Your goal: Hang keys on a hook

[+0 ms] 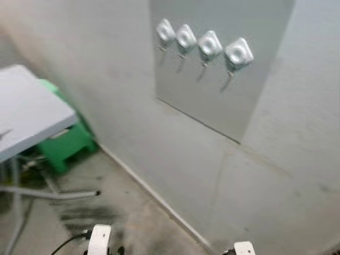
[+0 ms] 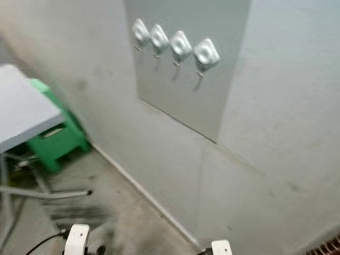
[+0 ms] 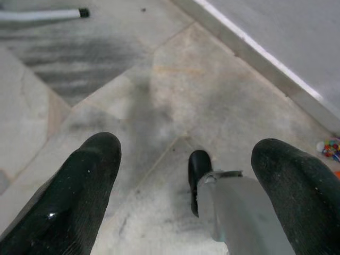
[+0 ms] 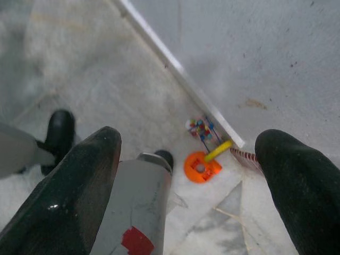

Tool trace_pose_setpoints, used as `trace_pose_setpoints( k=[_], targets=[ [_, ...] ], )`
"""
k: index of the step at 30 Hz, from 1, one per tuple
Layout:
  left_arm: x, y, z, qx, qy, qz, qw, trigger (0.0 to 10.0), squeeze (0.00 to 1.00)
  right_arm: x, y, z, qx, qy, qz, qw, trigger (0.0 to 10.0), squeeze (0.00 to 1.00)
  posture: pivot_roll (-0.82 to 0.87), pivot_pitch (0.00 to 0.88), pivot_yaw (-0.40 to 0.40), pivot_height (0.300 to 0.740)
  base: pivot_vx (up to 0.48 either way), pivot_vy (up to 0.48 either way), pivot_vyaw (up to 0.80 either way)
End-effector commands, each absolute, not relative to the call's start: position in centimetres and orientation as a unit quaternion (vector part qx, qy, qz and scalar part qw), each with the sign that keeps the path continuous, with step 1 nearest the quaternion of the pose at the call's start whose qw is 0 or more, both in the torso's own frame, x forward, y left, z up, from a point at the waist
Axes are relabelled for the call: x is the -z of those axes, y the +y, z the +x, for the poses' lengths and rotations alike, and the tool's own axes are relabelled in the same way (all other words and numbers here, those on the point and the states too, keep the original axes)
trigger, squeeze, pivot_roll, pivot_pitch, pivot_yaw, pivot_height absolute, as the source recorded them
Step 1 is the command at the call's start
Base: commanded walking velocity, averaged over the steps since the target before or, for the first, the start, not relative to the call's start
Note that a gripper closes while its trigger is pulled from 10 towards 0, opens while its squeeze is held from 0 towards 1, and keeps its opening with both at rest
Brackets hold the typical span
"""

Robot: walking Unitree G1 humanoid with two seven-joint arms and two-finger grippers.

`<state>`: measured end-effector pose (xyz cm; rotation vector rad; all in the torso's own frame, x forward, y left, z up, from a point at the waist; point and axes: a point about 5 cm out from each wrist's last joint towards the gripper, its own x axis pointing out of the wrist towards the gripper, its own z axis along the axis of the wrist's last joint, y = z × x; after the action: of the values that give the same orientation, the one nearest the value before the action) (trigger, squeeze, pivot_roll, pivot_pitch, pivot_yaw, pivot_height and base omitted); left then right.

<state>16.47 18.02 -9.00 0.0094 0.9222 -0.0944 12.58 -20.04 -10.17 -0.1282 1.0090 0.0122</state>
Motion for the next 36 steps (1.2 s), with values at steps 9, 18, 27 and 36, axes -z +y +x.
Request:
trace_pose_setpoints(
  k=[9,18,27,36],
  targets=[
    [9.0,18.33,16.45,0.044,0.448,0.012,0.893,10.0,0.0,10.06,-19.91,13.04,-0.013,0.48,-0.064,0.875,10.0,0.0,-0.08,0.0,0.03,0.74,0.0,0.0,0.8],
    [9.08,18.16,16.32,0.047,0.45,0.013,0.892,10.0,0.0,10.09,-19.95,12.9,-0.017,0.481,-0.065,0.874,10.0,0.0,-0.08,0.0,0.027,0.74,0.0,0.0,0.8],
    [9.1,18.18,16.25,0.046,0.451,0.013,0.891,10.0,0.0,10.11,-20.01,12.8,-0.015,0.482,-0.063,0.874,10.0,0.0,-0.07,0.0,0.025,0.74,0.0,0.0,0.8],
    [9.07,18.22,16.34,0.041,0.45,0.002,0.892,10.0,0.0,10.04,-20.02,12.97,-0.004,0.478,-0.042,0.878,10.0,0.0,-0.08,0.0,0.026,0.74,0.0,0.038,0.22]
  ],
)
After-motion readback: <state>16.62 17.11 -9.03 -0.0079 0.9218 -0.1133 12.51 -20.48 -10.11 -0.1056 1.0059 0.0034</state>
